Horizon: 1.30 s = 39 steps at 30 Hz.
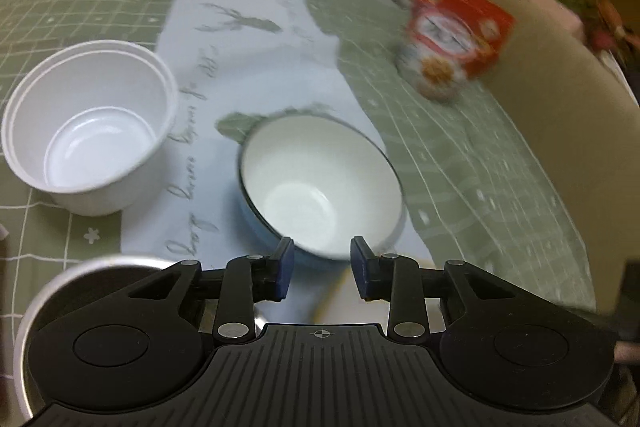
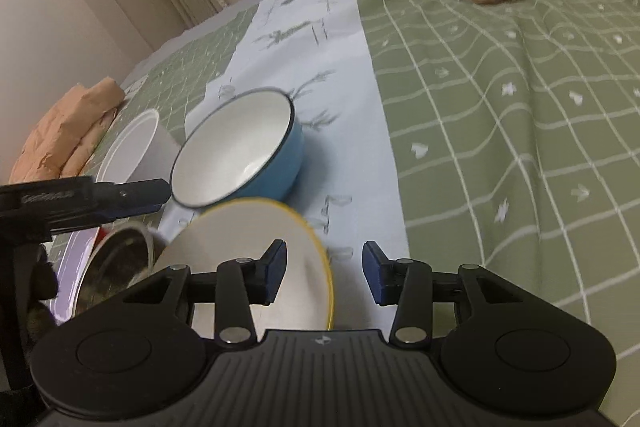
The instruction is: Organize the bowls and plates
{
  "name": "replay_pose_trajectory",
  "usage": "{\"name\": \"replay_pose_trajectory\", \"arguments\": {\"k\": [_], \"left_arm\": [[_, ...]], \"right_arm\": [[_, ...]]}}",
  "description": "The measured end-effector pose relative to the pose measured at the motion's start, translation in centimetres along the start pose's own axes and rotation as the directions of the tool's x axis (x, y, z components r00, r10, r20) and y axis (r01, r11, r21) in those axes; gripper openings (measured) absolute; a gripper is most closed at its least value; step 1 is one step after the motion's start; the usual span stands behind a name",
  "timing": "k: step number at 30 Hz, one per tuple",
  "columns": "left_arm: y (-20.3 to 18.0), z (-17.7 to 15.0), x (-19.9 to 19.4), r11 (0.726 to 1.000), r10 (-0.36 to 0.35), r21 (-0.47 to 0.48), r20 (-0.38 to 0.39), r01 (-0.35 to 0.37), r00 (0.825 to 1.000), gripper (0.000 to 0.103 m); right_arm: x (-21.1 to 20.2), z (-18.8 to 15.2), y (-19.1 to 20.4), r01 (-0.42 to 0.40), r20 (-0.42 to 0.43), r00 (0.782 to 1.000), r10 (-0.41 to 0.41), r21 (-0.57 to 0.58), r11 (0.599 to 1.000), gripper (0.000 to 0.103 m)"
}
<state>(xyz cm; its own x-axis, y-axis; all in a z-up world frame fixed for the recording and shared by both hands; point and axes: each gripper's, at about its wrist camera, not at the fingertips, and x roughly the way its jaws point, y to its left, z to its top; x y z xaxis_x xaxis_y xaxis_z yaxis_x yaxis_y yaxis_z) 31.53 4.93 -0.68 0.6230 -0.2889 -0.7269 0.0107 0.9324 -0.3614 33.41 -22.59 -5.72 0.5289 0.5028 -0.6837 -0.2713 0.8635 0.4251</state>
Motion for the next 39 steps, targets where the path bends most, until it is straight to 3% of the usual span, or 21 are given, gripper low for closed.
{"name": "replay_pose_trajectory", "arguments": {"k": [5, 7, 10, 18, 24, 27, 30, 33, 36, 39], "left_arm": [[-0.6, -1.8, 1.3, 0.999, 0.034, 0.044, -0.082, -0.031, 0.996, 0.033], [-0.5, -2.4, 1.9, 0.999, 0.018, 0.033, -0.113, -0.014, 0.993, 0.026], [-0.5, -3.0, 1.8, 1.000, -0.005, 0.021, -0.127, 0.008, 0.992, 0.026], [-1.1, -4.7, 0.0, 0.999, -0.011, 0.041, -0.160, 0.018, 0.987, 0.026], [-0.7, -5.3, -1.7, 0.997, -0.054, 0.047, -0.167, 0.063, 0.985, 0.026], [0.1, -3.8, -3.3, 0.997, -0.057, 0.040, -0.073, 0.060, 0.996, 0.026], [1.4, -1.2, -3.8, 1.000, 0.006, 0.010, 0.023, -0.006, 1.000, 0.026], [2.9, 1.5, -2.5, 0.998, 0.055, -0.030, 0.071, -0.053, 0.996, 0.026], [3.8, 3.8, 0.0, 0.992, 0.123, -0.047, 0.072, -0.120, 0.990, 0.026], [4.6, 5.0, 2.7, 0.988, 0.147, -0.046, 0.016, -0.147, 0.989, 0.026]], "right_arm": [[0.6, -1.8, 0.5, -0.039, -0.062, 0.997, 0.041, 0.020, 0.999, 0.042], [0.8, -2.6, 0.9, -0.051, -0.092, 0.994, 0.053, 0.026, 0.998, 0.041], [1.2, -3.5, 1.3, -0.053, -0.128, 0.990, 0.055, 0.024, 0.998, 0.041], [1.0, -3.0, 1.0, -0.020, -0.123, 0.992, 0.023, 0.022, 1.000, 0.041], [1.4, -2.0, 1.2, 0.009, -0.111, 0.994, -0.011, -0.025, 1.000, 0.041], [0.2, -0.8, 1.3, 0.030, -0.053, 0.998, -0.033, -0.056, 0.998, 0.041], [-0.9, 1.1, 1.2, 0.035, 0.012, 0.999, -0.035, -0.050, 0.998, 0.041], [-1.0, 3.4, 1.5, 0.038, 0.050, 0.998, -0.036, -0.041, 0.998, 0.042], [0.5, 5.6, 2.4, 0.052, 0.059, 0.997, -0.049, -0.053, 0.997, 0.042], [3.4, 8.0, 2.9, 0.021, 0.010, 1.000, -0.021, -0.024, 0.999, 0.043]]}}
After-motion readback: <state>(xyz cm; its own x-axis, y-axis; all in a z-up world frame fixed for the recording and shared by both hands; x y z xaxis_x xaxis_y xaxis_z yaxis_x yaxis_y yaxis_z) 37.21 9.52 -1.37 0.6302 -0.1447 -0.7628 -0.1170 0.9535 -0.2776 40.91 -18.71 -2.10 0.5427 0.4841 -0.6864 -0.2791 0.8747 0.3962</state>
